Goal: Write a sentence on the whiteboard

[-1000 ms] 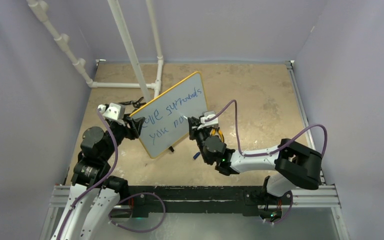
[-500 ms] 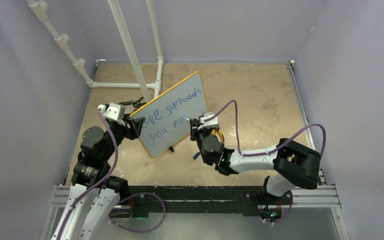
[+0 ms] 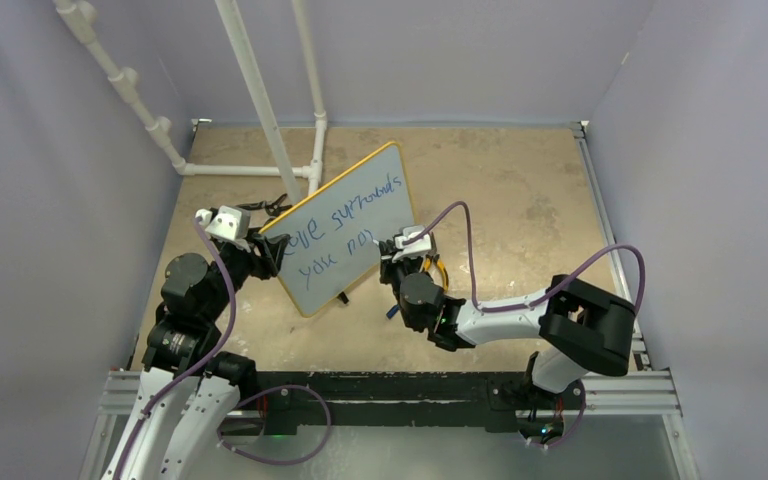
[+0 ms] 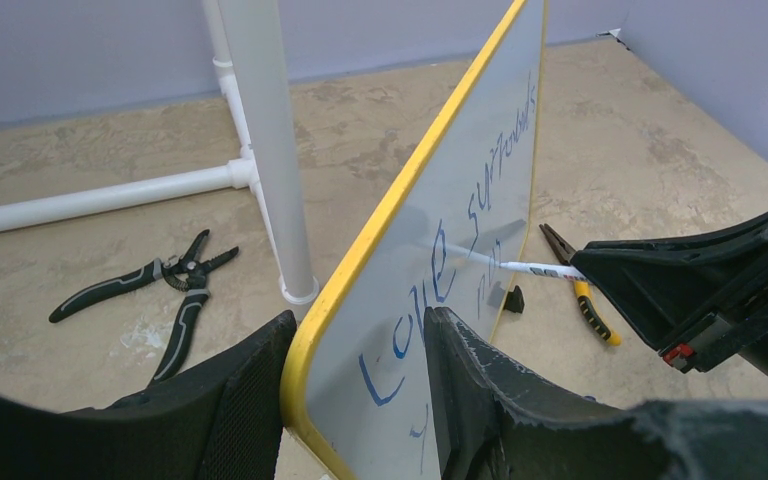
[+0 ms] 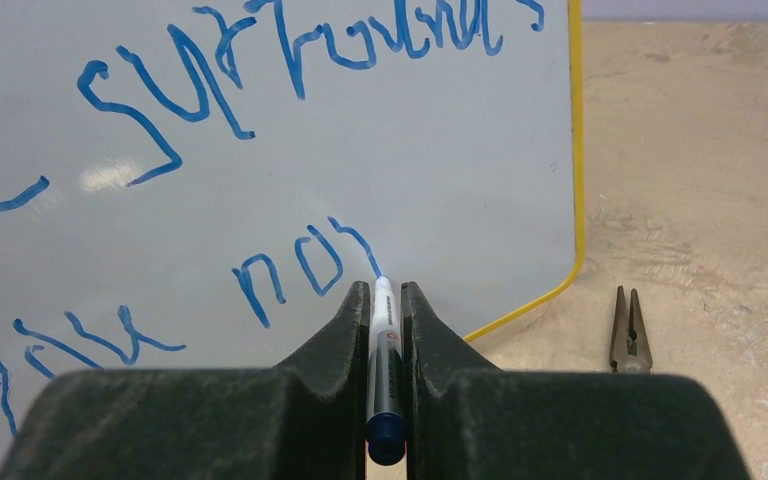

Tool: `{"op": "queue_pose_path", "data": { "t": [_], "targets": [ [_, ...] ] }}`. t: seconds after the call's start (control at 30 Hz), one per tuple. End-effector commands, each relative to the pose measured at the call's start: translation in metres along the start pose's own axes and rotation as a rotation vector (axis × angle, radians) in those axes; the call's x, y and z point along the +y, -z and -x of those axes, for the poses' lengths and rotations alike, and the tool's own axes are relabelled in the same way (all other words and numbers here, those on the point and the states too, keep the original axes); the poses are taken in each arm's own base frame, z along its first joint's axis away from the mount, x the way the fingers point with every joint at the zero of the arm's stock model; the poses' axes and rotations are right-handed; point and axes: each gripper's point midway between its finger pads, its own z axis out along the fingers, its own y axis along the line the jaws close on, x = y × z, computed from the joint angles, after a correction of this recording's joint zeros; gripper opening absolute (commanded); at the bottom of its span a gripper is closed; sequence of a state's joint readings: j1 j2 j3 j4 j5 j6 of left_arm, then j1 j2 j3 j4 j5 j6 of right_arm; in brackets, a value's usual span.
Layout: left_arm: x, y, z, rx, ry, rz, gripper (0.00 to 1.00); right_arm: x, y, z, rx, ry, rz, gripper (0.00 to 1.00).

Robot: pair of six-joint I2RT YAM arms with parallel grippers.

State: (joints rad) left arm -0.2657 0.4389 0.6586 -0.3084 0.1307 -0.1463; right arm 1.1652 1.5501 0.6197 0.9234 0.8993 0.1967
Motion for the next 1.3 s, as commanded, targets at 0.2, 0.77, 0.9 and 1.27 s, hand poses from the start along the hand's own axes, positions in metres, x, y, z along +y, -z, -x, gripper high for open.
{"op": "queue_pose_path", "data": {
  "t": [0.2, 0.77, 0.9, 1.27],
  "targets": [
    [-0.005, 0.0, 0.008, -0.031, 0.002, -0.023, 0.49, 0.009, -0.007, 0.053, -0.122, -0.07, -0.001, 0.0],
    [-0.005, 0.0, 0.009, -0.032, 0.003, -0.022, 0.49, 0.006, -0.007, 0.05, -0.126, -0.05, -0.011, 0.0],
    [-0.005, -0.001, 0.008, -0.03, 0.002, -0.023, 0.49, 0.002, -0.005, 0.034, -0.084, -0.046, -0.019, 0.0],
    [-0.005, -0.001, 0.008, -0.029, 0.004, -0.023, 0.49, -0.007, 0.0, 0.013, -0.031, -0.04, -0.039, 0.0]
  ]
}}
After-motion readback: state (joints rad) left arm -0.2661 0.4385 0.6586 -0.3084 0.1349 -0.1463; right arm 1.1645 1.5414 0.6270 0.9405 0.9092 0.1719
